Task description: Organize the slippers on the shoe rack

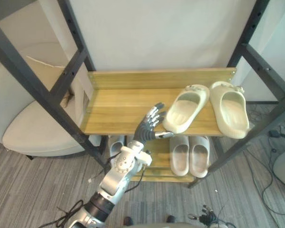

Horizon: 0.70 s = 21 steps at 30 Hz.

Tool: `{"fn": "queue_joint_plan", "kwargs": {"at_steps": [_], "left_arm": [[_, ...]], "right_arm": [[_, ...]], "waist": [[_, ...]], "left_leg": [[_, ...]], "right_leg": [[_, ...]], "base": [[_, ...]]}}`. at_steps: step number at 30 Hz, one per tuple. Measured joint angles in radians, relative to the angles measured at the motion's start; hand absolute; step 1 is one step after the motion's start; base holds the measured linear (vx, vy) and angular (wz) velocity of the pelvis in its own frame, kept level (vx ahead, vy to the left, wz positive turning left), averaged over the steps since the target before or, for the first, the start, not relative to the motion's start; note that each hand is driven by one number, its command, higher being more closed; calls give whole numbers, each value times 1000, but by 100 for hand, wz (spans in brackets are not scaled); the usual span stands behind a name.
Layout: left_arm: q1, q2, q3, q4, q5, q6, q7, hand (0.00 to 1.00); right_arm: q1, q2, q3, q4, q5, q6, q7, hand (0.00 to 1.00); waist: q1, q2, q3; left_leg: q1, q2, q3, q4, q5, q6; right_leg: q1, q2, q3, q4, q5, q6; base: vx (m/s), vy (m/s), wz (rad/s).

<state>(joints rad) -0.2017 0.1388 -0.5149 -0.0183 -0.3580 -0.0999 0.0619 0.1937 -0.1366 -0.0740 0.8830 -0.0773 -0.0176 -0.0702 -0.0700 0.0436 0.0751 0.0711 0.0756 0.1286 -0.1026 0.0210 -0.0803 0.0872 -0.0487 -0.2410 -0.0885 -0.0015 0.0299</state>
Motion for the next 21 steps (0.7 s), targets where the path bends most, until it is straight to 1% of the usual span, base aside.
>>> {"fn": "queue_joint_plan", "kwargs": {"at_steps": [10,15,21], "left_arm": [[-65,-9,-75,50,-3,0,-1,0],[-82,-28,-99,76,-22,-1,0,0],[-136,-48,-155,132,-38,-2,0,0]], "right_arm": [[-2,0,0,0,1,0,-13,0],[-8,0,0,1,1,0,-18,0],[-23,0,1,1,2,0,-20,0]], "waist": [[-5,-3,-1],[-10,-4,-1],[-17,-6,0]], "left_leg": [[1,0,6,0,0,0],[2,0,10,0,0,0],[3,0,24,0,-1,0]], "right_leg": [[-2,0,10,-5,3,1],[-2,0,12,-6,4,2],[-10,0,27,-7,9,2]], "base": [[0,0,-1],[0,0,0],[-6,2,-8]]}}
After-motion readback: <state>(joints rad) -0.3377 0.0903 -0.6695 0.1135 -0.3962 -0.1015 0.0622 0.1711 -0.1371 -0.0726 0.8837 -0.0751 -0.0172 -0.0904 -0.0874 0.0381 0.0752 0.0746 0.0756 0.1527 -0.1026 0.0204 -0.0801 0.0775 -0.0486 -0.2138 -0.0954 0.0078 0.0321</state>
